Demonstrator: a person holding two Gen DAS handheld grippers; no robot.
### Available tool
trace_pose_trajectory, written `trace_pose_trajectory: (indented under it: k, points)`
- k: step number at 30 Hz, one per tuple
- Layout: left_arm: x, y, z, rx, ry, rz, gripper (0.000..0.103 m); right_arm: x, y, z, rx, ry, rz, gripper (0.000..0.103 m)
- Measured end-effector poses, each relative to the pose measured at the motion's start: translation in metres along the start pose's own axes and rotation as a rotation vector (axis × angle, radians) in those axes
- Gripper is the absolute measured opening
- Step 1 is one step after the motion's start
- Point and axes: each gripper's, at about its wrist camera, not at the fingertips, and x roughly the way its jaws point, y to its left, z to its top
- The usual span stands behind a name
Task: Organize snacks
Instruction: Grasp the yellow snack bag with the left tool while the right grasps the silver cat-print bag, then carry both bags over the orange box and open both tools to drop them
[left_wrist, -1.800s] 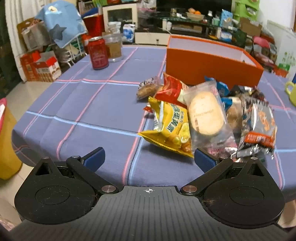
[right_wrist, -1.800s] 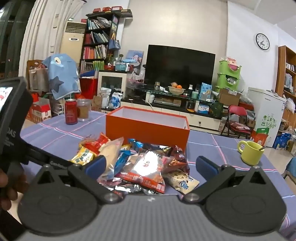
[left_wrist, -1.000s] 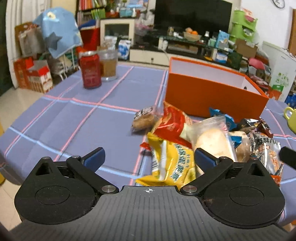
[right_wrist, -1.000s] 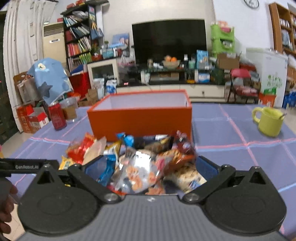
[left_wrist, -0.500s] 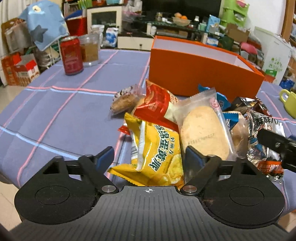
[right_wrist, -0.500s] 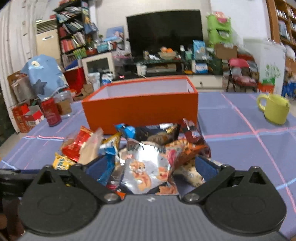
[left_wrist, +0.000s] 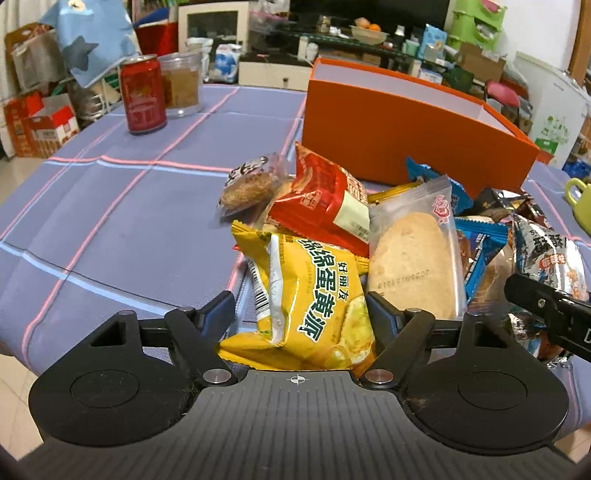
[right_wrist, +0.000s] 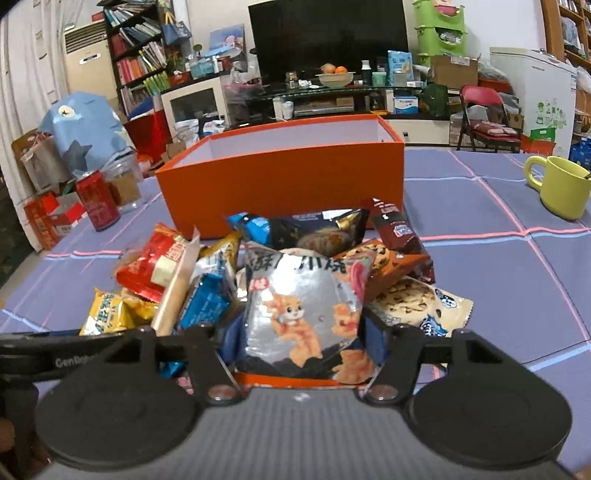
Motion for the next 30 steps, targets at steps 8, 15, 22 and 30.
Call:
trace_pose_trajectory:
  k: [8,15,22,30]
  points:
    - [-0.002,-0.002,-0.002,0.038,-0.015,0.013,0.029,0.000,0.004,0.002,-0.035,0.021,-0.013,0.058]
    - [-0.012,0.002,0.004,0.051,-0.024,0.008,0.011,-0.012,0.007,0.003,-0.071,-0.030,-0.007,0.057]
    - [-0.040,0.012,0.011,0.047,-0.106,0.021,0.011,-0.026,0.010,0.007,-0.112,-0.083,-0.008,0.057]
    - [-0.069,0.003,0.023,0.062,-0.180,-0.032,0.010,-0.036,0.016,0.011,-0.151,-0.126,0.002,0.057]
